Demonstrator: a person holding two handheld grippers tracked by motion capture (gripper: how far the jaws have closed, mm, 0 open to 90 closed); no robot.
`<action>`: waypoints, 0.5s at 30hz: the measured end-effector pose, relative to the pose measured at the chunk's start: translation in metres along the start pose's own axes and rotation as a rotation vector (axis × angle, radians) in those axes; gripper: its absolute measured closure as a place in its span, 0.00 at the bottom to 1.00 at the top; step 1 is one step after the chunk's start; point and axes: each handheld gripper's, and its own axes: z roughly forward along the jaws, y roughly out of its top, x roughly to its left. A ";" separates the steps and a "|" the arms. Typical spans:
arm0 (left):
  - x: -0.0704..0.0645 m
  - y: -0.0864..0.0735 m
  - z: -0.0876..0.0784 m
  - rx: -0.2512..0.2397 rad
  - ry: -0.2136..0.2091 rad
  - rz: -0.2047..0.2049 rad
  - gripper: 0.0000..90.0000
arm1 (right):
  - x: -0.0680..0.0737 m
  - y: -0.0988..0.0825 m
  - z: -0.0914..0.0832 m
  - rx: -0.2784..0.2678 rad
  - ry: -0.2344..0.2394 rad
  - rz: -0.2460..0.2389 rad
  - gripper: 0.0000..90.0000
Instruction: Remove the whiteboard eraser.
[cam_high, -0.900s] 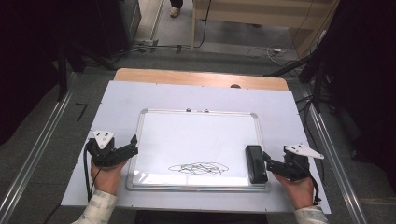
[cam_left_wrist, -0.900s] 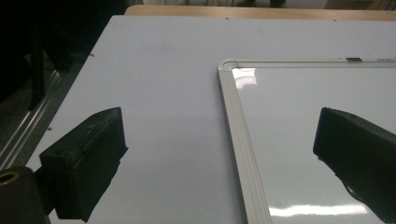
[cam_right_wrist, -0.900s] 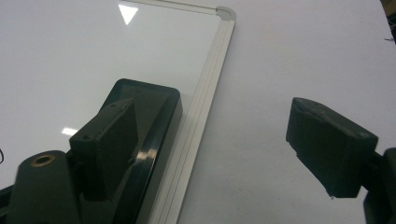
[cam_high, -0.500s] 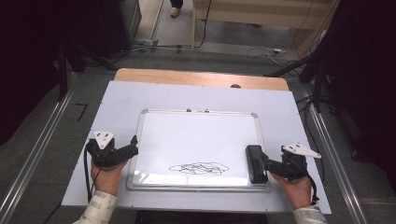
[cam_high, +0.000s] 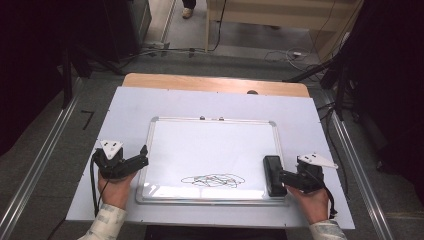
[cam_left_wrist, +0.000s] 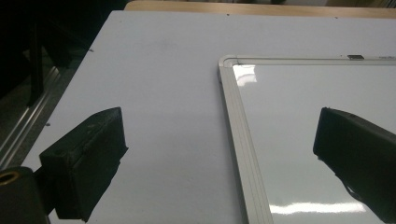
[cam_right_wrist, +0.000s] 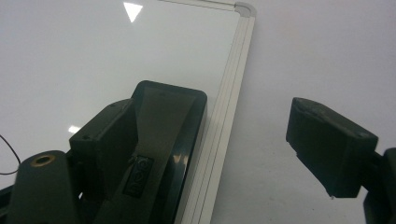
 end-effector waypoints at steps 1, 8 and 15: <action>0.000 0.000 0.000 0.000 0.000 -0.001 0.03 | 0.000 0.000 0.000 0.000 0.000 0.000 0.17; 0.000 0.000 0.001 0.005 -0.003 -0.003 0.03 | 0.004 0.000 0.003 0.001 -0.001 0.002 0.17; -0.001 0.000 0.001 0.006 -0.005 -0.001 0.03 | 0.007 0.001 0.009 0.007 -0.004 0.004 0.17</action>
